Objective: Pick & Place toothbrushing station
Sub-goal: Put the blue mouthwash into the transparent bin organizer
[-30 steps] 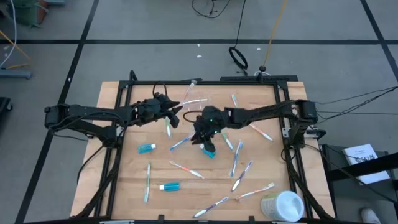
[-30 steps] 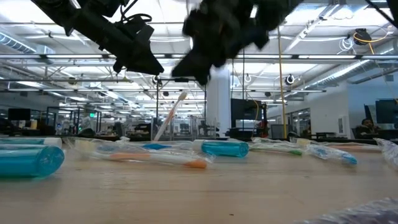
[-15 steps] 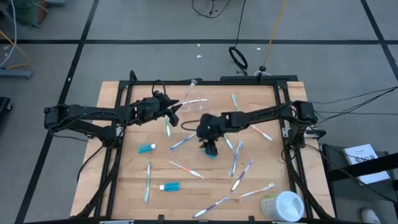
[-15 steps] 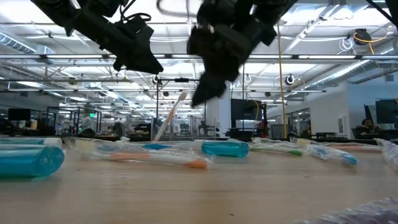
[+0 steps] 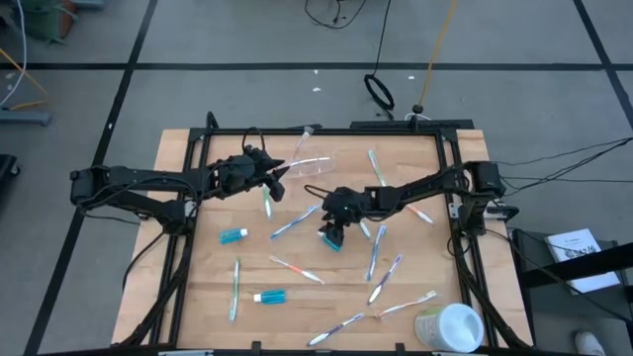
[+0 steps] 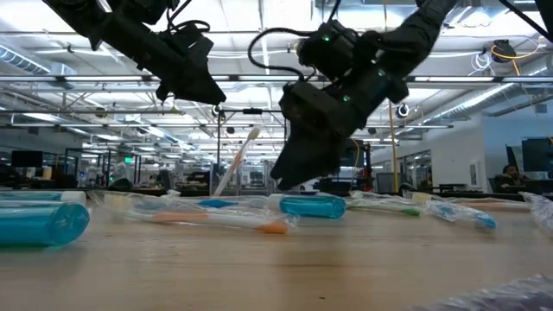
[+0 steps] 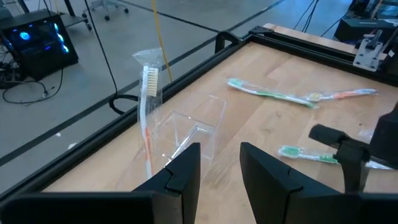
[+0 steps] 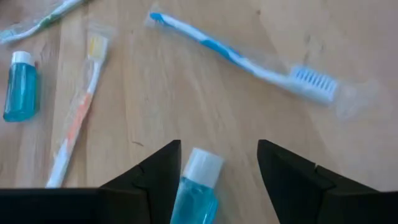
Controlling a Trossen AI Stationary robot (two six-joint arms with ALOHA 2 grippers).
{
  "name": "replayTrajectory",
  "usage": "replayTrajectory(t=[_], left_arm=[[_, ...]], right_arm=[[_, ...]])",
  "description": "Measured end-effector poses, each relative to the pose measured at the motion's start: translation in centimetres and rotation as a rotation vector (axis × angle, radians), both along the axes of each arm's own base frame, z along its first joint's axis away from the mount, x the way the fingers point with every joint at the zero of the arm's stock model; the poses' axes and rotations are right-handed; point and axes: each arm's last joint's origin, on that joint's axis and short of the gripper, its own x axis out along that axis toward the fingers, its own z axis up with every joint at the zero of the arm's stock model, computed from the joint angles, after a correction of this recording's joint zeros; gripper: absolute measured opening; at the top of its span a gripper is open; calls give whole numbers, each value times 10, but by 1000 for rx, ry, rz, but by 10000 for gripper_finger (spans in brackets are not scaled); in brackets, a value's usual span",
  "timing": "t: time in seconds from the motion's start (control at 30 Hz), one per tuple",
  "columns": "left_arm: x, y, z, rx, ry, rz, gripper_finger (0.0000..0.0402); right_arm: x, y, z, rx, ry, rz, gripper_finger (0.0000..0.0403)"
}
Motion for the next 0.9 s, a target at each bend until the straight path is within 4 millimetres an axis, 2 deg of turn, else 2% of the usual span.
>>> replayTrajectory(t=[0.23, 0.37, 0.43, 0.5, 0.67, 0.9], left_arm=[[0, 0, 0, 0, -1, 0, 120], [1, 0, 2, 3, -19, 1, 120], [1, 0, 3, 7, -38, 1, 120], [2, 0, 4, 9, -51, 1, 120], [2, 0, 5, 11, -60, -1, 120], [1, 0, 3, 8, -36, -3, 120]], right_arm=[[-10, 12, -13, -78, 22, -37, 201], [-2, 19, -19, -85, -23, -27, 201], [0, 23, -23, -73, 7, -4, 201], [12, 24, -19, -70, -1, 3, 201], [25, 28, -23, -123, 115, 46, 201], [23, 32, -30, -160, 172, 31, 198]])
